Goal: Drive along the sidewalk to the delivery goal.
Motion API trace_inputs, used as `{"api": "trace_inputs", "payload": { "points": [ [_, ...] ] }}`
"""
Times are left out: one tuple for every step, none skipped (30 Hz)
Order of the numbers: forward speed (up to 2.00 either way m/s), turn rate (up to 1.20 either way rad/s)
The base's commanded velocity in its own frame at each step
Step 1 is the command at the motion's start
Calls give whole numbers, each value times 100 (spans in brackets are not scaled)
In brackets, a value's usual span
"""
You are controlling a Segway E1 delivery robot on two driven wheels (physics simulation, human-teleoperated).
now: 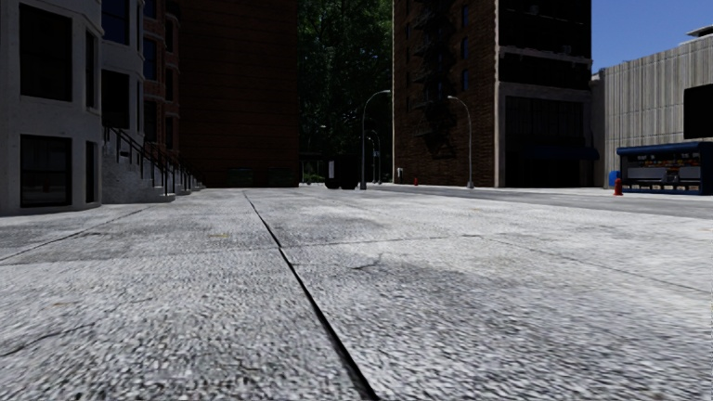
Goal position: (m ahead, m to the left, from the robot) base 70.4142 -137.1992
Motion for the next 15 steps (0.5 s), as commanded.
{"api": "trace_inputs", "payload": {
  "points": [
    [200, 0],
    [200, 0],
    [200, 0],
    [200, 0],
    [200, 0],
    [200, 0],
    [200, 0],
    [200, 0],
    [200, 0],
    [200, 0],
    [200, 0],
    [200, 0],
    [200, 0],
    [200, 0],
    [200, 0]
  ]
}}
